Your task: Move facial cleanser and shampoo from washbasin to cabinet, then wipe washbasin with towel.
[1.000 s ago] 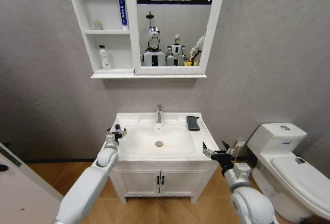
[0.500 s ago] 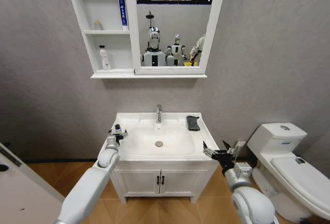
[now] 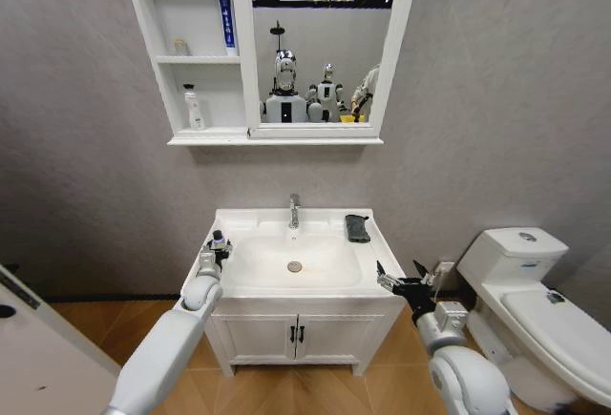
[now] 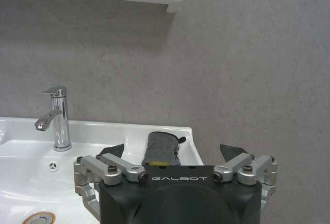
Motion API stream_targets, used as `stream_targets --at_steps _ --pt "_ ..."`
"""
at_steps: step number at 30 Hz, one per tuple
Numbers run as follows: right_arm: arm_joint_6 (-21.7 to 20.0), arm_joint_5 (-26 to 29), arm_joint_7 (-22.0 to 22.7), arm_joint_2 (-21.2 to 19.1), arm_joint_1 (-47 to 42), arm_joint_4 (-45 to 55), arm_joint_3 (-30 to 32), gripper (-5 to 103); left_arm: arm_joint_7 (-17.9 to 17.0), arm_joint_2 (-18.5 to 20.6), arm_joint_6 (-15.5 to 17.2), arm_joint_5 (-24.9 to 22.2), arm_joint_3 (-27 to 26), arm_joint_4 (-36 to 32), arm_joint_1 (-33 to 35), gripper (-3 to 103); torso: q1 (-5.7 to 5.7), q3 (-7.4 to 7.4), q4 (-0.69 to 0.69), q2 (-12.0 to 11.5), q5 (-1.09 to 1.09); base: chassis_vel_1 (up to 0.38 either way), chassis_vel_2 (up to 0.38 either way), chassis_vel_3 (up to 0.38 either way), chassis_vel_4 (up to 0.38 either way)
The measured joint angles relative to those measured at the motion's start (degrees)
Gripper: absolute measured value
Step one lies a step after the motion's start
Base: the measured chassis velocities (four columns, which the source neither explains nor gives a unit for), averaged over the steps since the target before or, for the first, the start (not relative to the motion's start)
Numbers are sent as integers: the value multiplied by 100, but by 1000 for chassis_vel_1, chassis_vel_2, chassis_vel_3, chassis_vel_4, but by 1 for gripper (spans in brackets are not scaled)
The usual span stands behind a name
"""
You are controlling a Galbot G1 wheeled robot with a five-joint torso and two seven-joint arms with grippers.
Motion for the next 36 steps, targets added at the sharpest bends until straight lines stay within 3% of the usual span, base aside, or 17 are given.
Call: stream_targets --at_steps 1,10,14,18,20,21,24,25,28,29,31,34,36 --pt "0 0 -1 2 9 -1 -6 100 1 0 2 -5 -1 -2 -1 42 0 0 0 0 0 0 0 0 0" --pt "33 0 -3 19 1 -31 -6 100 18 19 5 -82 -30 -89 12 42 0 0 -1 0 0 0 0 0 0" --pt "45 -6 -5 23 3 -43 -15 100 -80 125 53 -269 -68 -434 71 42 0 0 -1 0 0 0 0 0 0" --pt "46 -7 -8 10 19 -54 -18 100 -316 391 133 -587 -88 -1143 141 42 0 0 0 0 -2 0 0 0 0" --pt "47 -11 -9 14 42 -78 -17 100 -655 751 332 -1087 -142 -1963 183 42 0 0 0 0 0 0 0 0 0" --pt "47 -11 -9 14 42 -78 -17 100 -655 751 332 -1087 -142 -1963 183 42 0 0 0 0 0 0 0 0 0" --pt "48 -47 -16 64 89 -141 -25 100 -1158 1480 684 -1765 -294 -2990 44 42 -1 0 2 0 0 0 0 0 0" --pt "48 -47 -16 64 89 -141 -25 100 -1158 1480 684 -1765 -294 -2990 44 42 -1 0 2 0 0 0 0 0 0" --pt "48 -120 -21 101 137 -174 -89 100 -1318 2192 1176 -2513 -348 -3560 -565 42 -1 -1 1 1 1 0 0 0 0" --pt "48 -120 -21 101 137 -174 -89 100 -1318 2192 1176 -2513 -348 -3560 -565 42 -1 -1 1 1 1 0 0 0 0" --pt "32 -151 -21 124 135 -172 -118 100 -1393 2495 1442 -3105 -232 -3642 -1224 42 -1 0 1 0 0 0 0 0 0" --pt "22 -156 -21 125 129 -171 -123 100 -1397 2579 1540 -3358 -139 -3572 -1619 42 -1 0 1 0 -1 0 0 0 0" --pt "20 -183 -37 115 125 -185 -116 100 -1354 2614 1741 -3701 119 -3207 -2647 42 -1 0 -1 0 -1 0 0 0 0"
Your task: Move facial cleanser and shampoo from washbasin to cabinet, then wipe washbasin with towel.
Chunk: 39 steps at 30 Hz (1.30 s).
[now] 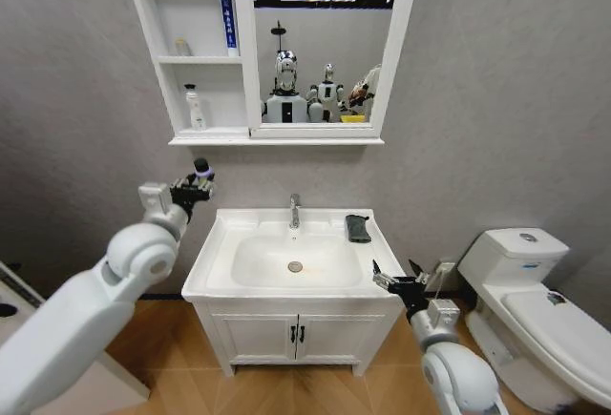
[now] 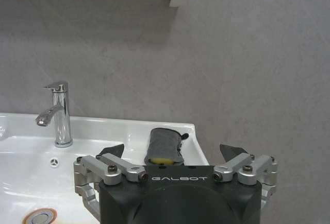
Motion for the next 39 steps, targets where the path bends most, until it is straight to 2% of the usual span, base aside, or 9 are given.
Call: stream_targets --at_steps 1,4,7,11,17,23,27,28,39 --pt "0 0 0 0 0 0 0 100 0 0 0 0 0 0 0 42 0 0 0 0 0 0 0 0 0" --pt "13 -50 -39 17 -2 -26 22 100 264 -189 145 -40 540 760 -1248 42 0 0 0 0 1 0 0 0 0" --pt "13 -52 -48 28 -7 -27 17 100 444 -425 205 5 897 1258 -1916 42 0 0 1 0 0 0 0 0 0" --pt "13 -52 -50 27 -2 -26 16 100 521 -604 256 26 1070 1582 -2272 42 0 1 0 0 2 0 0 0 0" --pt "-3 -20 -54 -18 4 -15 69 100 955 -1399 523 246 1457 2862 -3184 42 1 1 0 -1 0 0 0 0 0" --pt "-1 8 -55 -33 -13 -10 86 100 1301 -1977 694 683 1571 3999 -3693 42 2 1 -1 -1 1 0 0 0 0" --pt "-1 40 -51 -49 -2 -7 110 100 1469 -2147 817 862 1633 4523 -3889 42 1 1 -1 -1 3 0 0 0 0" --pt "-1 62 -47 -59 -1 -7 126 100 1662 -2201 870 1087 1680 4777 -3959 42 1 1 0 -1 -1 0 0 0 0" --pt "23 112 -32 -77 -33 -16 177 100 2122 -2390 904 1441 1702 5383 -4054 42 1 0 0 -1 1 0 0 0 0"
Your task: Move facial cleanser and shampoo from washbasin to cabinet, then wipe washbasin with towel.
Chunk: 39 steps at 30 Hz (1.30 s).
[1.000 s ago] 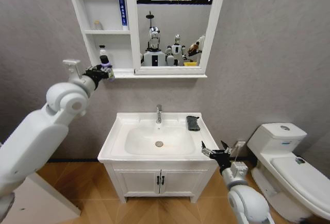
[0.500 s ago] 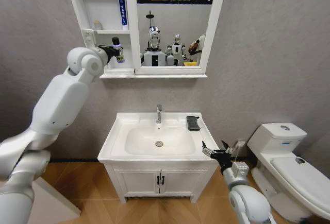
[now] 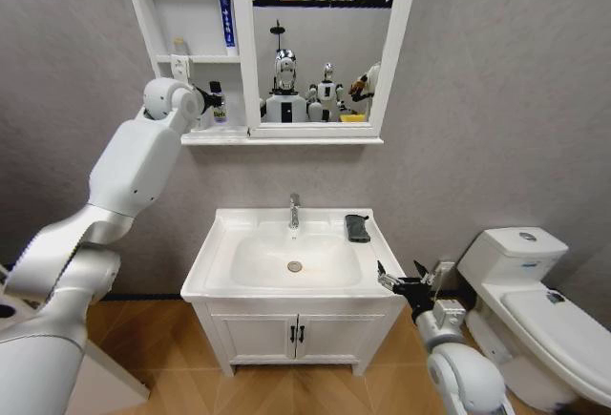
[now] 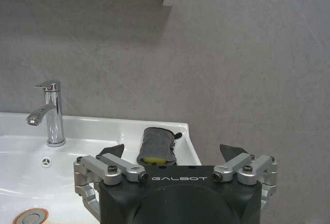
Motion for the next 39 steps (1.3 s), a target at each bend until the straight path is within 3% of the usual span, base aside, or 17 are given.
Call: stream_targets --at_steps 15,38,39 --pt "-53 137 -4 -91 40 -6 -64 100 102 -346 -78 553 -107 541 -29 42 0 0 0 0 0 0 0 0 0" --pt "27 124 -62 -97 -11 -56 -49 100 135 -391 -144 580 -131 660 12 40 -1 0 0 1 0 0 0 0 0" --pt "32 120 -76 -99 -16 -62 -49 100 144 -385 -144 583 -133 660 15 45 -1 0 0 1 0 0 0 0 0"
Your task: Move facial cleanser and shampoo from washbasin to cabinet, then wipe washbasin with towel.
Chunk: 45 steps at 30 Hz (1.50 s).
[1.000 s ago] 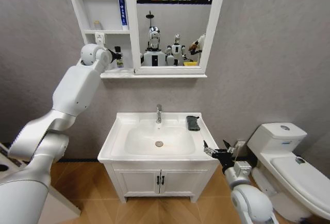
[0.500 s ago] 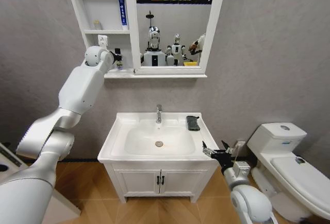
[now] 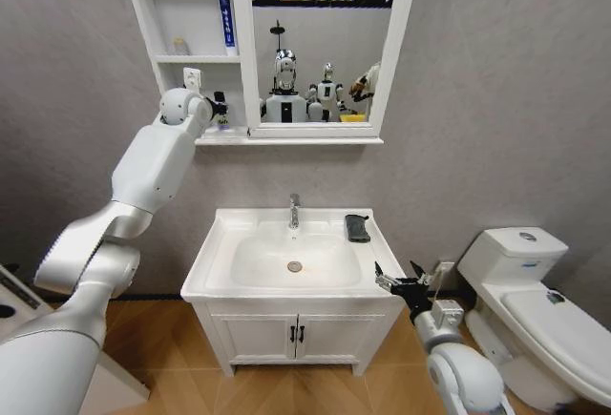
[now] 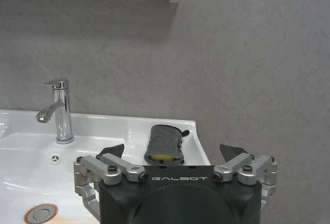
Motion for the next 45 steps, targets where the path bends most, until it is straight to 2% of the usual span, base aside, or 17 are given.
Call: stream_targets --at_steps 4,5,7,11,12,14,18,21,22,26,27,29,30,35,40,44,45 --pt "6 -7 -20 0 -10 -8 -5 100 52 1 4 13 -3 -5 8 56 0 0 0 0 0 0 0 0 0" --pt "8 -9 -26 3 -11 -9 -10 100 72 0 13 24 -4 -16 17 66 0 0 -1 0 0 0 0 0 0" --pt "9 -10 -29 5 -12 -10 -14 100 80 -3 14 30 -6 -19 24 66 1 0 0 0 0 0 0 0 0" --pt "14 -13 -39 11 -10 -15 -19 100 81 -22 15 49 -29 -54 77 83 0 0 0 0 0 0 0 0 0" --pt "14 -13 -39 11 -10 -15 -19 100 81 -22 15 49 -29 -54 77 83 0 0 0 0 0 0 0 0 0" --pt "27 -11 -39 9 -16 -24 -8 100 33 40 15 41 -58 -189 142 97 1 0 -2 0 0 0 0 0 0" --pt "37 -10 -37 8 -25 -29 1 100 -68 148 18 -15 -92 -410 229 99 0 0 -1 0 -1 0 0 0 0" --pt "41 -8 -30 20 -25 -31 -21 100 -373 556 31 -269 -195 -1237 573 100 0 0 0 0 -3 0 0 0 0" --pt "41 -8 -30 20 -25 -31 -21 100 -373 556 31 -269 -195 -1237 573 100 0 0 0 0 -3 0 0 0 0" --pt "-139 -9 -57 58 102 -18 -78 100 -851 1076 30 -912 -452 -2495 1219 100 0 0 -2 0 0 0 0 0 0" --pt "-139 -9 -57 58 102 -18 -78 100 -851 1076 30 -912 -452 -2495 1219 100 0 0 -2 0 0 0 0 0 0" --pt "-216 -8 -68 40 186 -12 -98 100 -1186 1471 22 -1299 -621 -3196 1771 100 0 0 -2 0 1 0 0 0 0" --pt "-216 -8 -68 40 186 -12 -98 100 -1186 1471 22 -1299 -621 -3196 1771 100 0 0 -2 0 1 0 0 0 0" --pt "-254 -8 -102 18 252 -42 -124 100 -1661 2341 -141 -1870 -1097 -4744 3052 100 -1 -1 3 0 1 0 0 0 0" --pt "-242 -54 -101 119 129 32 -92 100 -1865 2690 -393 -1997 -1499 -5587 4015 100 -1 -1 0 1 1 0 0 0 0" --pt "-215 -74 -88 158 82 97 -89 100 -1875 2797 -618 -1821 -2894 -6745 6099 100 0 -1 -3 1 3 0 0 0 0" --pt "-215 -74 -88 158 82 97 -89 100 -1875 2797 -618 -1821 -2894 -6745 6099 100 0 -1 -3 1 3 0 0 0 0"
